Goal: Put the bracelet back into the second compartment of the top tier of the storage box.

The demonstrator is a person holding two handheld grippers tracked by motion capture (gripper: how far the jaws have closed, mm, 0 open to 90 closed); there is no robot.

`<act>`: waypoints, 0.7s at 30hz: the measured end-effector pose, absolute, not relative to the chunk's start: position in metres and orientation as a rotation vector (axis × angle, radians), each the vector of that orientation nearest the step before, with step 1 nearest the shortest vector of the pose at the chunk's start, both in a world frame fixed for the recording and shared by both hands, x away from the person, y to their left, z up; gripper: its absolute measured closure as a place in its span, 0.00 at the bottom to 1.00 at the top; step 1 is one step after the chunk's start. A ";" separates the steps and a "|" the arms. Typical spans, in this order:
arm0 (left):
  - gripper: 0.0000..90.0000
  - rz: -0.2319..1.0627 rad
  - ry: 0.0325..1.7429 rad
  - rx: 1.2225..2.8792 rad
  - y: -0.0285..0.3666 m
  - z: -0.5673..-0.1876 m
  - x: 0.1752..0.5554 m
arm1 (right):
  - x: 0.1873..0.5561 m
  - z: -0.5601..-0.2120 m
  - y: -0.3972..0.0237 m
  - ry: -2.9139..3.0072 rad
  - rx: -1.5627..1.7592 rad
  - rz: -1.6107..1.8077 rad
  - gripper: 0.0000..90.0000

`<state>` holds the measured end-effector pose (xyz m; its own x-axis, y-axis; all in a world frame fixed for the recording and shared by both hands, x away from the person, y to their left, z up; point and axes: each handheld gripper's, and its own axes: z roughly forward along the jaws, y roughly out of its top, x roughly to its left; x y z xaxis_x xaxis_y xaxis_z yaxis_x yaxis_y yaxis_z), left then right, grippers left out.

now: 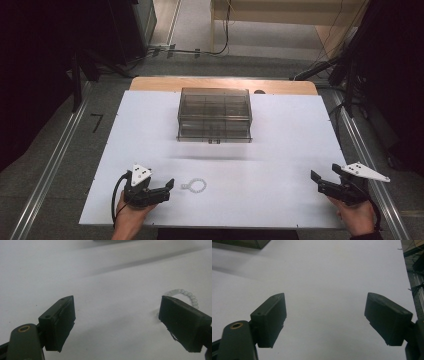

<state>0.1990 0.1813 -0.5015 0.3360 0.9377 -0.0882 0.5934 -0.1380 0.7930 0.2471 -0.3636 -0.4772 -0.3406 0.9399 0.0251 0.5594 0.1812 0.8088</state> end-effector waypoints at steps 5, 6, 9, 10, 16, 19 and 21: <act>0.16 0.554 1.337 1.853 0.177 -0.502 0.200 | 0.247 -0.478 -0.363 1.977 1.402 1.025 0.18; 0.16 0.553 1.336 1.853 0.177 -0.502 0.200 | 0.247 -0.478 -0.363 1.977 1.402 1.025 0.18; 0.17 0.543 1.326 1.868 0.175 -0.503 0.200 | 0.248 -0.478 -0.363 1.980 1.401 1.022 0.18; 0.18 0.540 1.322 1.869 0.175 -0.503 0.200 | 0.248 -0.478 -0.363 1.982 1.401 1.022 0.18; 0.22 0.513 1.294 1.888 0.171 -0.504 0.200 | 0.248 -0.478 -0.363 1.983 1.399 1.022 0.18; 0.22 0.498 1.283 1.898 0.170 -0.505 0.200 | 0.248 -0.478 -0.363 1.984 1.400 1.021 0.18; 0.24 0.490 1.274 1.909 0.169 -0.506 0.201 | 0.248 -0.478 -0.363 1.985 1.398 1.021 0.18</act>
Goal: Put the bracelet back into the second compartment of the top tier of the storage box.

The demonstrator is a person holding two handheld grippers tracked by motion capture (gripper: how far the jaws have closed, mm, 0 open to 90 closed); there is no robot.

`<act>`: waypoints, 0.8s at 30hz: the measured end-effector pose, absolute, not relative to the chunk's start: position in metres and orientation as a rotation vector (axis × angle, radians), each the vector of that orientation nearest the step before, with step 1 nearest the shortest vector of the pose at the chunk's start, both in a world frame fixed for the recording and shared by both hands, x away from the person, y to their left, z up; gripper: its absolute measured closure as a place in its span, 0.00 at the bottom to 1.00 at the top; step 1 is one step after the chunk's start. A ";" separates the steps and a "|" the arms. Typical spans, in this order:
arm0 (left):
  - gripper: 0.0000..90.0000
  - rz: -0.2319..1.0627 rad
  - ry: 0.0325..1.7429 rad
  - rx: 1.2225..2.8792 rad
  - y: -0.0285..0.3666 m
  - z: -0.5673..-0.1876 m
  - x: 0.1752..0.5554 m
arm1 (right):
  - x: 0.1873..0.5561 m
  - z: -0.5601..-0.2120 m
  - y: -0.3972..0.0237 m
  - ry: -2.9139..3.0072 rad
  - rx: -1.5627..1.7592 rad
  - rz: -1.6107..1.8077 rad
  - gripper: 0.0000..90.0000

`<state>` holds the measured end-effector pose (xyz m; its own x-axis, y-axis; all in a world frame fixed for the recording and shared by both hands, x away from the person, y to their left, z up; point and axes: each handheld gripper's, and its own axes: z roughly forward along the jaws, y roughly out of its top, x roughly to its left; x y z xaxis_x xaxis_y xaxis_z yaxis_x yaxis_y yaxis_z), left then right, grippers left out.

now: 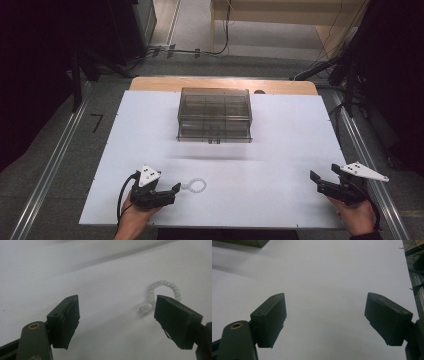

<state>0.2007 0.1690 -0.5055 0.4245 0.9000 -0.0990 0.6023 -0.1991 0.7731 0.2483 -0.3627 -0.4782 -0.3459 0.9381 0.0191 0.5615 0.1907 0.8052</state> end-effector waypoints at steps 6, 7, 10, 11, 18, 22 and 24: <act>0.24 0.474 1.255 1.937 0.165 -0.507 0.202 | 0.248 -0.478 -0.362 1.986 1.404 1.019 0.18; 0.24 0.473 1.253 1.941 0.164 -0.508 0.202 | 0.248 -0.479 -0.362 1.988 1.402 1.018 0.18; 0.26 0.467 1.249 1.943 0.163 -0.508 0.203 | 0.248 -0.479 -0.362 1.990 1.404 1.017 0.18; 0.26 0.464 1.249 1.943 0.162 -0.508 0.203 | 0.248 -0.479 -0.362 1.990 1.404 1.017 0.18; 0.29 0.454 1.236 1.958 0.159 -0.510 0.204 | 0.249 -0.479 -0.362 1.996 1.402 1.015 0.18; 0.31 0.447 1.224 1.969 0.156 -0.510 0.205 | 0.249 -0.479 -0.362 1.997 1.401 1.013 0.18; 0.32 0.446 1.215 1.974 0.155 -0.510 0.205 | 0.249 -0.479 -0.362 2.000 1.399 1.015 0.18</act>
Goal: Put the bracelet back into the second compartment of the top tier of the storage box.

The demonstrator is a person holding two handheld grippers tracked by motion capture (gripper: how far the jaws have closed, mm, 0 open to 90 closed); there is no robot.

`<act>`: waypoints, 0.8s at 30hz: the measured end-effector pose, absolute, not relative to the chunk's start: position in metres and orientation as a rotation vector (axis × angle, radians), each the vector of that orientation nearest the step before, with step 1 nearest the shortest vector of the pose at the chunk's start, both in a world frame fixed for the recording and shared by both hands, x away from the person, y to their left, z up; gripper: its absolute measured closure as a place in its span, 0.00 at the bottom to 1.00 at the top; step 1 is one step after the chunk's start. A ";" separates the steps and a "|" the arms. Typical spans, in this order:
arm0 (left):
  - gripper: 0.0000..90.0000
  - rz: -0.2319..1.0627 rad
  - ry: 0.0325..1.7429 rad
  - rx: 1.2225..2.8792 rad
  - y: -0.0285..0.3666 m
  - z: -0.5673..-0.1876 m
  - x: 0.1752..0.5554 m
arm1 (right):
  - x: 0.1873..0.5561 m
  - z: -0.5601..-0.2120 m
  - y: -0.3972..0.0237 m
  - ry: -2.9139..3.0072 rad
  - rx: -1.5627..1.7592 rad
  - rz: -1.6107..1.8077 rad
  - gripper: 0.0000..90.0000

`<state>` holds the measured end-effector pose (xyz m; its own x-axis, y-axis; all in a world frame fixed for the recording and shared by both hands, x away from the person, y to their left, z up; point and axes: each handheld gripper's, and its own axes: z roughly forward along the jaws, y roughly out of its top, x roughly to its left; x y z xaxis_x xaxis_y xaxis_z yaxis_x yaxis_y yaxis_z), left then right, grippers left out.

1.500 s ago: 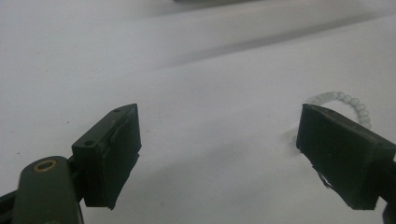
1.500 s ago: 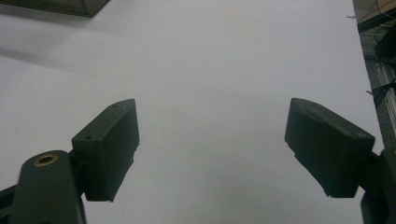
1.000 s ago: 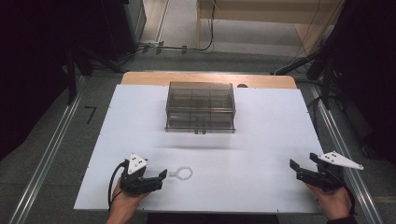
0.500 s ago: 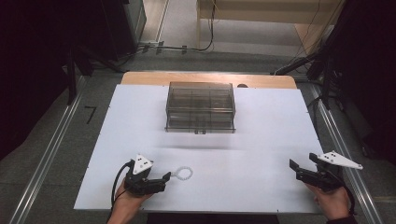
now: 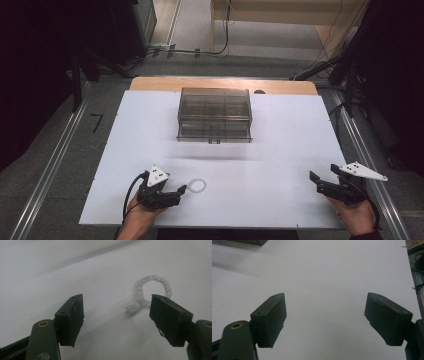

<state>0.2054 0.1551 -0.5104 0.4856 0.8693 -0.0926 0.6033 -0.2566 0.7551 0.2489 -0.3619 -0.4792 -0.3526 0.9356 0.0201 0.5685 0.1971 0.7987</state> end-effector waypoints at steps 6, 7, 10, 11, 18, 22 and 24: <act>0.36 0.434 1.194 1.992 0.151 -0.512 0.207 | 0.249 -0.479 -0.362 2.004 1.395 1.015 0.18; 0.36 0.433 1.194 1.996 0.150 -0.512 0.207 | 0.249 -0.479 -0.362 2.003 1.398 1.014 0.18; 0.38 0.427 1.189 2.001 0.148 -0.512 0.207 | 0.249 -0.479 -0.362 2.005 1.396 1.013 0.18; 0.39 0.426 1.187 2.002 0.148 -0.512 0.208 | 0.249 -0.479 -0.362 2.006 1.395 1.013 0.18; 0.45 0.419 1.171 2.013 0.144 -0.513 0.208 | 0.249 -0.480 -0.362 2.011 1.393 1.013 0.19; 0.51 0.419 1.166 2.022 0.143 -0.513 0.209 | 0.249 -0.480 -0.362 2.012 1.391 1.014 0.19; 0.58 0.418 1.166 2.024 0.143 -0.513 0.209 | 0.249 -0.480 -0.362 2.014 1.391 1.012 0.19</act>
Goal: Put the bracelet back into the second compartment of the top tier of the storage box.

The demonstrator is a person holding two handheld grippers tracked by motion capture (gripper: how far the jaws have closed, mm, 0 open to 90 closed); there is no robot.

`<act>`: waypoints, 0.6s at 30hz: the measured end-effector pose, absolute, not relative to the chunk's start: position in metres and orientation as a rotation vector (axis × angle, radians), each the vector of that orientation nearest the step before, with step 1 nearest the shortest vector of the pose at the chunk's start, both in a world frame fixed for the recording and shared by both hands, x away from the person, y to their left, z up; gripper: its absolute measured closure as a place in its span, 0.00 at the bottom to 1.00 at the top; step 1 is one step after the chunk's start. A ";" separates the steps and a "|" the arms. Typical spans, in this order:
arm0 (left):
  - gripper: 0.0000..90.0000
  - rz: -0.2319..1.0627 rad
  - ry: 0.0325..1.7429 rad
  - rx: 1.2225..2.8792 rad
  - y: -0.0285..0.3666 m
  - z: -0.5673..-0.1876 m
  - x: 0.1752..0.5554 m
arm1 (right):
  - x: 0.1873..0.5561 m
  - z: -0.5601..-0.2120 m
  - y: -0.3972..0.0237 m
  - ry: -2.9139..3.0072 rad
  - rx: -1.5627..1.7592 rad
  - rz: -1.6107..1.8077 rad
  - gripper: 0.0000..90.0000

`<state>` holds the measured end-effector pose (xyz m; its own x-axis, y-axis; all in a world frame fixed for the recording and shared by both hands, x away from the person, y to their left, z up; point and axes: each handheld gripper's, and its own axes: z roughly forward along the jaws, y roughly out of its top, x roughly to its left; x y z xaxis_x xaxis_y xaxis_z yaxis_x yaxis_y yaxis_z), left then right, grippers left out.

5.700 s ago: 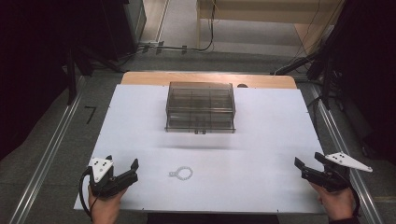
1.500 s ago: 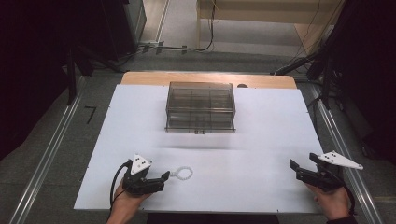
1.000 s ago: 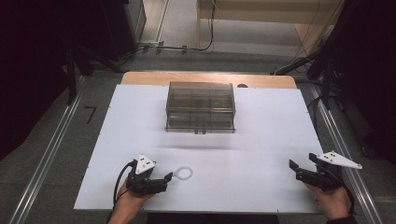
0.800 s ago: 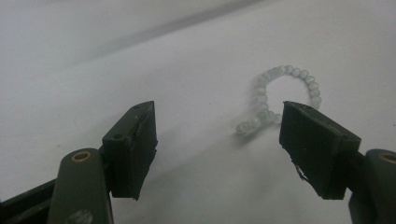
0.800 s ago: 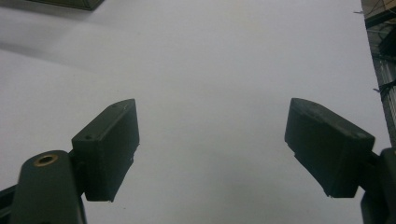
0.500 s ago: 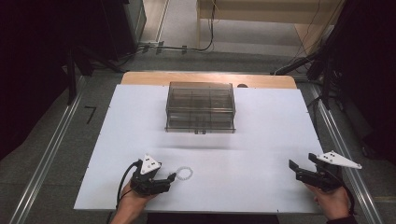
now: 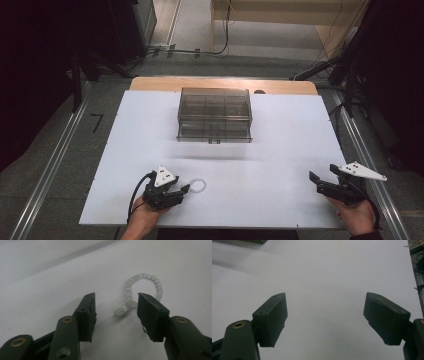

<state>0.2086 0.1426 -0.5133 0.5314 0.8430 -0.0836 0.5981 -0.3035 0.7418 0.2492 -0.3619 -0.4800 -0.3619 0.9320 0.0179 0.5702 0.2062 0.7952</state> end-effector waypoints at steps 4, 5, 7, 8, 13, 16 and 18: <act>0.65 0.415 1.168 2.030 0.142 -0.514 0.209 | 0.249 -0.480 -0.362 2.015 1.388 1.012 0.20; 0.67 0.414 1.167 2.029 0.142 -0.514 0.209 | 0.249 -0.480 -0.362 2.015 1.386 1.010 0.20; 0.69 0.409 1.160 2.035 0.141 -0.514 0.208 | 0.249 -0.480 -0.362 2.016 1.384 1.010 0.20; 0.71 0.404 1.152 2.044 0.140 -0.514 0.208 | 0.249 -0.480 -0.362 2.017 1.384 1.009 0.20; 0.78 0.397 1.139 2.054 0.139 -0.514 0.208 | 0.250 -0.480 -0.362 2.017 1.383 1.008 0.20; 0.81 0.396 1.133 2.057 0.139 -0.514 0.208 | 0.249 -0.480 -0.363 2.017 1.385 1.007 0.20; 0.84 0.391 1.130 2.058 0.138 -0.514 0.208 | 0.250 -0.480 -0.363 2.018 1.382 1.007 0.20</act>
